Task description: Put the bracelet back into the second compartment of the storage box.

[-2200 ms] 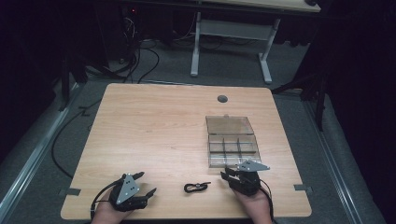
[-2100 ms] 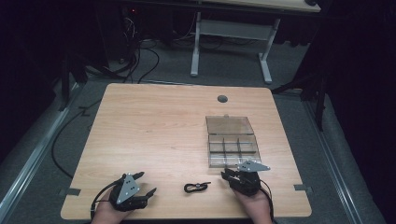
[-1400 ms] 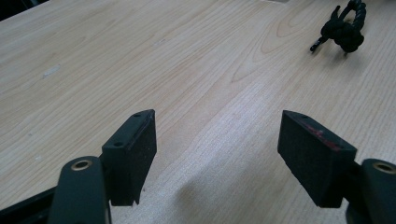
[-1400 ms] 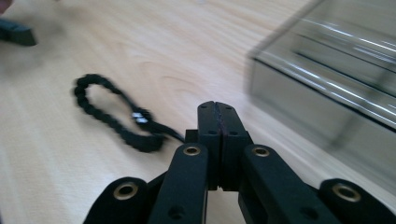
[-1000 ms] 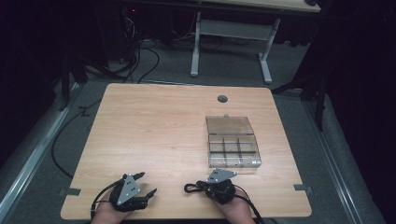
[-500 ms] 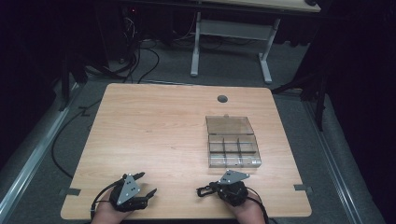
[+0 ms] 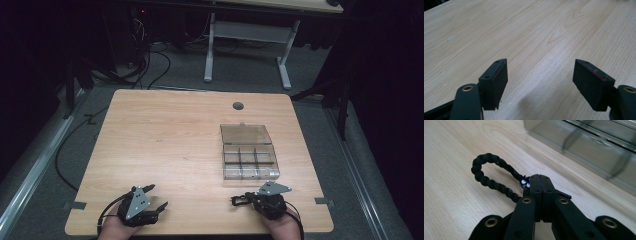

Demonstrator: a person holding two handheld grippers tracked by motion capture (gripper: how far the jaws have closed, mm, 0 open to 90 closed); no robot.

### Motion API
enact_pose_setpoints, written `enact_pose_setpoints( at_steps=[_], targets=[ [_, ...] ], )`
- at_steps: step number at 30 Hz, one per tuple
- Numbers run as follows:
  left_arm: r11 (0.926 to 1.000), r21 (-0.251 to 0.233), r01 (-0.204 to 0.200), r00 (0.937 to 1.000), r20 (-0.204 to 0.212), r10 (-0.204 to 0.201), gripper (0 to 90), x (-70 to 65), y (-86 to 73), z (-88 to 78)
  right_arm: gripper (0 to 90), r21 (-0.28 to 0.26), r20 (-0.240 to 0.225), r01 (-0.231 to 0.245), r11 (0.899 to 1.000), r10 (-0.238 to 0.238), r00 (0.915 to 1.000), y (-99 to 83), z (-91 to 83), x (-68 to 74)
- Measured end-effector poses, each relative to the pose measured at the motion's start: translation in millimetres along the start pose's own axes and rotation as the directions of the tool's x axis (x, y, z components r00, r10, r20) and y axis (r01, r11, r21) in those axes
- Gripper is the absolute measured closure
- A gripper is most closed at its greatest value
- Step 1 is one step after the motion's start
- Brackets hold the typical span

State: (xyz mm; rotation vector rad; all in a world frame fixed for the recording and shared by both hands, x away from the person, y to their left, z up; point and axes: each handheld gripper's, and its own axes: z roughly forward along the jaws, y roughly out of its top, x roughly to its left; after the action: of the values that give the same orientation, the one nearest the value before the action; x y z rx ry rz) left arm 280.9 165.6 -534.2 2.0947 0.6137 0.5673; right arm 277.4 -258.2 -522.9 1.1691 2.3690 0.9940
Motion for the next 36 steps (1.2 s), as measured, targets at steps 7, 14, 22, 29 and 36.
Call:
enact_pose_setpoints(
  at_steps=[7,14,22,29,36],
  targets=[
    [1.0,0.001,-0.005,1.0,0.003,0.005,28.7,0.0,0.1,-0.1,90.0,-0.027,0.029,-0.067,0.997,0.067,0.9973,-10.4,-8.1,-12.3],
    [1.0,-0.002,-0.005,1.0,0.003,0.005,28.7,-0.1,0.0,-0.3,89.9,-0.056,0.067,-0.093,0.994,0.096,0.9931,-11.9,-17.8,-20.8],
    [1.0,-0.008,-0.005,1.0,-0.005,0.005,28.7,-0.5,-0.3,-0.8,89.9,-0.026,0.075,-0.093,0.995,0.095,0.9926,-16.0,-14.7,-23.5],
    [0.9999,-0.011,-0.002,1.0,-0.009,0.002,28.6,-0.4,-0.5,-1.3,89.9,-0.02,0.064,-0.08,0.997,0.081,0.9947,-17.0,-17.4,-16.6],
    [0.9999,-0.013,0.0,0.9999,-0.011,-0.001,28.6,-0.4,-0.6,-1.5,89.8,-0.012,0.03,-0.077,0.997,0.077,0.9966,-20.2,-21.5,-10.8]
  ],
)
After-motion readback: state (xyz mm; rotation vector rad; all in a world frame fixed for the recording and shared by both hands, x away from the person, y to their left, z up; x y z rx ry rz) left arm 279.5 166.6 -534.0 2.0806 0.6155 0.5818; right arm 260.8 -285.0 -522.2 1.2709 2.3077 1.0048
